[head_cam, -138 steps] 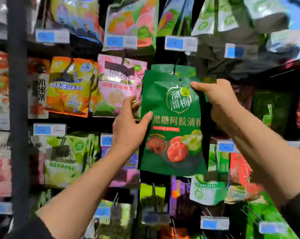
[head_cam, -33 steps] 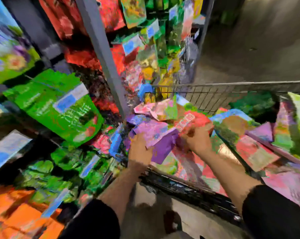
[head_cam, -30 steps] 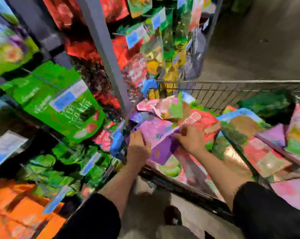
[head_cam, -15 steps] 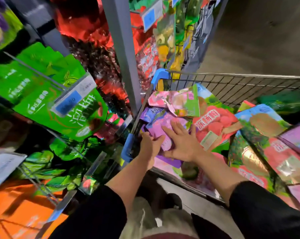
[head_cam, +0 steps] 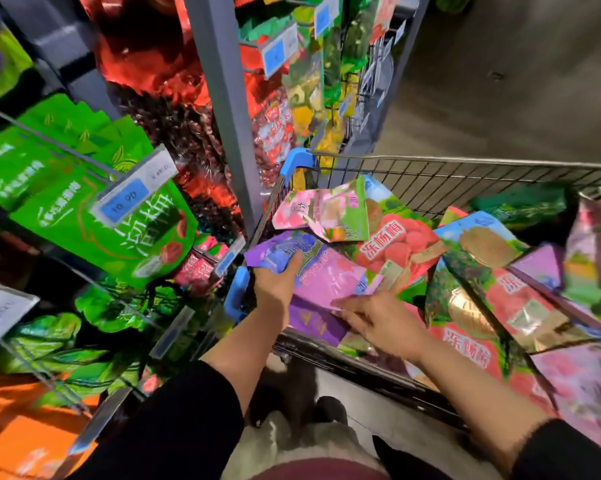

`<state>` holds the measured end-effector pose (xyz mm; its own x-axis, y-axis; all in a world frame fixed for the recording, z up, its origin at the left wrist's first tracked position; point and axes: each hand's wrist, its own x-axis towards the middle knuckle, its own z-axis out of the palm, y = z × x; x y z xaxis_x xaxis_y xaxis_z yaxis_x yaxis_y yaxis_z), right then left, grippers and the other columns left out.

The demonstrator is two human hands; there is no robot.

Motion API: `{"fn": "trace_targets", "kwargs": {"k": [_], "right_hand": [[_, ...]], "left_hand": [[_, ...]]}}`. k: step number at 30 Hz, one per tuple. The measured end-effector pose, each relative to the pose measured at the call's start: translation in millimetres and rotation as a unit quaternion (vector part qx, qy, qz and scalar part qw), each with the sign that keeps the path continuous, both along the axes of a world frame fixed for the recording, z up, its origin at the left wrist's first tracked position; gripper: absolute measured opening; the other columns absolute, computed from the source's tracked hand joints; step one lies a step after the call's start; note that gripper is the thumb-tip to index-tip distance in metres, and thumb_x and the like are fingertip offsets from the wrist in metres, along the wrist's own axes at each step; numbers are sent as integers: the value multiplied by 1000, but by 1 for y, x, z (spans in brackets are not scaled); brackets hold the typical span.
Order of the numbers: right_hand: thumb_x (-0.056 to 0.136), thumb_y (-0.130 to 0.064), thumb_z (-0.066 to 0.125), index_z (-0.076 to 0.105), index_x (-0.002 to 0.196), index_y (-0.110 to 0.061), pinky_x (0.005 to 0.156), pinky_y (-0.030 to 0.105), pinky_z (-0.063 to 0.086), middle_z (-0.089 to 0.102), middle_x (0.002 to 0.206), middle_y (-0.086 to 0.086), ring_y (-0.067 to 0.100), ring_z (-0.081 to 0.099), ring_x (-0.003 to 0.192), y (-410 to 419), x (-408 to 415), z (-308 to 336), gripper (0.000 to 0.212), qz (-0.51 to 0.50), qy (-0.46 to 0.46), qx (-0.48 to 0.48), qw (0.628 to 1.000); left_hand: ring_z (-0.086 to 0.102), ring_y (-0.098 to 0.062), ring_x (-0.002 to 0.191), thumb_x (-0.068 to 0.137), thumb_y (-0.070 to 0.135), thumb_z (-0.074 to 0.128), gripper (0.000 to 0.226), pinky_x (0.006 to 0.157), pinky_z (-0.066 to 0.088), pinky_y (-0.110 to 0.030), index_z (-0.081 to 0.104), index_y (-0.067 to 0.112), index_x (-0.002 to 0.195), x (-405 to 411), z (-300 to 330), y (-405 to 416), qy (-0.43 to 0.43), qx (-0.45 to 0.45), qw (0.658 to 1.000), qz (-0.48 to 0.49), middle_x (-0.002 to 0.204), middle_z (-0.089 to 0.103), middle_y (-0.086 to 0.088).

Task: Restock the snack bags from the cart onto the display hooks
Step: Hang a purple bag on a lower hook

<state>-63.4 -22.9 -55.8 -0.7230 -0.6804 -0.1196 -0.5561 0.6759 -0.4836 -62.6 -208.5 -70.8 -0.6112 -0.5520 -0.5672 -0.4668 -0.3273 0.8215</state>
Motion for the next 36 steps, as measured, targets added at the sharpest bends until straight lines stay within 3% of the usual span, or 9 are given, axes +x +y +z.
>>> {"fn": "trace_targets", "kwargs": {"k": [6,10,13,16,20,24,30,33,36], "right_hand": [[85,-16,71,77,82,-3,68,21,49,73,74,-1,-2,61,68,12,-7,41,14,-108,-236,-174,950],[87,-12,68,72,79,-13,62,22,42,72,75,6,-8,57,59,16,-43,48,9,-261,-55,-222,938],[87,-13,65,72,97,-5,70,27,40,73,95,12,19,67,88,11,-76,43,15,-290,18,-120,949],[85,-17,62,67,104,-5,81,36,42,67,105,19,36,60,102,8,-101,31,23,-313,50,-39,948],[83,-33,62,47,122,-7,100,45,37,49,128,18,36,44,124,17,-118,-1,49,-382,49,110,916],[77,-55,69,47,121,-8,94,44,40,56,121,18,36,51,117,27,-128,-14,68,-425,47,105,898],[88,-37,61,64,95,-9,77,36,48,68,105,18,35,63,101,35,-130,-10,29,-444,-53,35,894],[88,-30,62,64,88,-13,72,37,47,69,95,16,35,63,94,61,-104,1,17,-461,-16,-3,887],[85,-17,68,65,89,-12,75,42,50,67,85,15,35,64,86,102,-82,7,7,-482,-60,-57,872]], "left_hand": [[54,-18,87,86,3,68,18,75,44,-30,52,12,89,3,9,10,68,-54,996,17,91,59,-6],[52,-15,91,87,0,66,23,75,40,-22,48,14,89,-4,25,10,117,-67,991,-3,90,56,2],[53,-18,96,88,1,65,16,80,44,-28,53,6,98,-8,28,7,139,-106,985,5,99,60,-9],[52,-19,95,88,3,65,25,88,47,-42,54,-6,108,-7,21,-4,149,-134,979,38,102,59,-15],[44,-20,75,79,13,70,25,66,38,-34,45,11,77,-9,10,-9,173,-182,967,50,71,47,-4],[44,-17,69,86,3,66,19,61,36,-32,49,-4,79,-17,3,-5,118,-222,968,23,65,44,0],[48,-15,65,75,26,60,39,62,38,-32,59,-11,87,-17,2,-3,98,-201,975,2,69,53,-6],[46,-6,54,85,7,63,13,56,37,-25,59,-3,79,-19,7,-1,116,-188,975,-19,62,50,1],[36,2,44,87,-6,61,28,49,34,-25,49,8,66,-23,9,8,156,-186,969,-52,58,42,3]]}}
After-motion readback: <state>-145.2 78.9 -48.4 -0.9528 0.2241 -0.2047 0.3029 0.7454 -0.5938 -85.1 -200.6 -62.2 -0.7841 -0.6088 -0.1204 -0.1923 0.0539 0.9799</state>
